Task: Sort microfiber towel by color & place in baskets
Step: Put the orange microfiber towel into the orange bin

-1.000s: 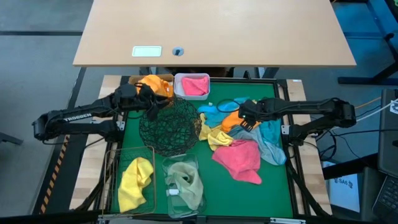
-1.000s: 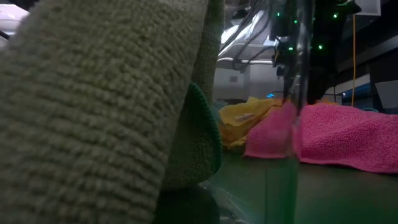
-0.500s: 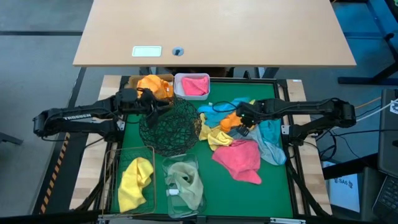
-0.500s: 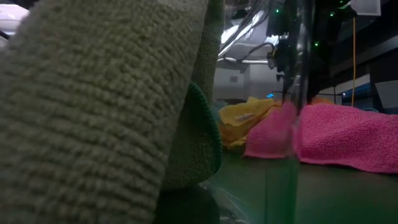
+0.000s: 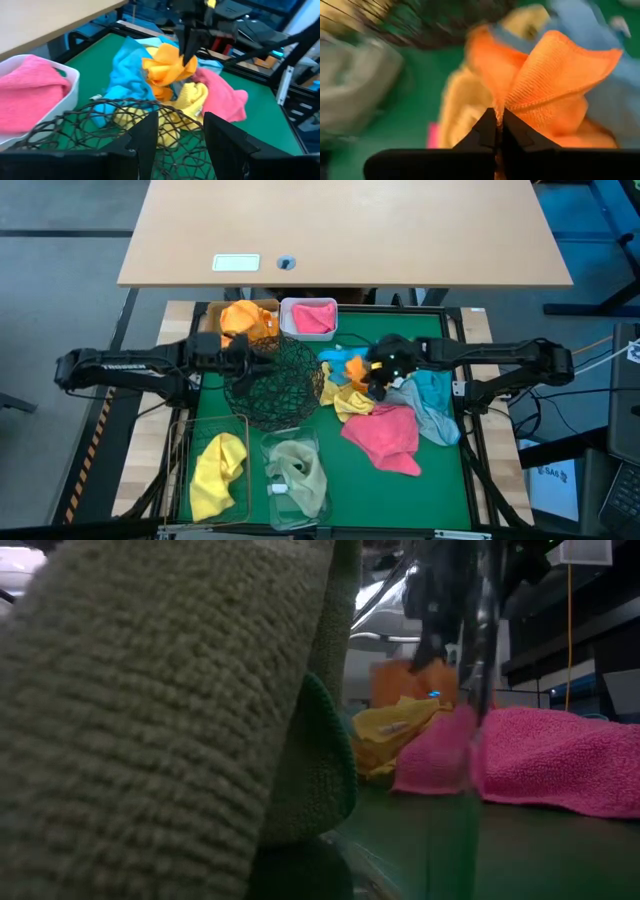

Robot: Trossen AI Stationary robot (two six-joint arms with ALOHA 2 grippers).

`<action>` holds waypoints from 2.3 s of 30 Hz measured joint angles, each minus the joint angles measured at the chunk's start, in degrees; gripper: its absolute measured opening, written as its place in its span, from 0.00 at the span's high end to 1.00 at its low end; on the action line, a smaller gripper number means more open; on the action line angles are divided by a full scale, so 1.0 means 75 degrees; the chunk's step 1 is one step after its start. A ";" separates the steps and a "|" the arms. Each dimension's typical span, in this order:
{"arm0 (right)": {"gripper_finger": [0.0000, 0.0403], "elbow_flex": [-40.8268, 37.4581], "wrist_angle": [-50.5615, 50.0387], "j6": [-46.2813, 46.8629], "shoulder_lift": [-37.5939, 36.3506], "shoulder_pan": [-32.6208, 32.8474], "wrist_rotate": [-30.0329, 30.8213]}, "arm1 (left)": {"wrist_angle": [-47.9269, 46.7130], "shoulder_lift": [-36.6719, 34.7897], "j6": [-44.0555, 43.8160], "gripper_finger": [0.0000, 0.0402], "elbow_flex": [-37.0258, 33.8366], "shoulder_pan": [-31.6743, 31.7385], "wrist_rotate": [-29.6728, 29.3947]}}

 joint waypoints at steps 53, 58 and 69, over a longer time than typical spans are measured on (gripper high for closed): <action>1.00 0.0012 0.6187 0.1355 -0.0167 0.0002 -0.1898 | 0.7892 0.4582 0.3438 0.62 -0.0006 -0.2174 -0.2655; 1.00 0.0012 0.6366 0.1354 -0.0165 0.0002 -0.1810 | 0.8003 0.4582 0.3407 0.62 -0.0006 -0.2117 -0.2593; 1.00 0.0012 0.6659 0.1323 0.0002 0.0002 -0.1300 | 0.8048 0.4582 0.3346 0.62 -0.0006 -0.2119 -0.2569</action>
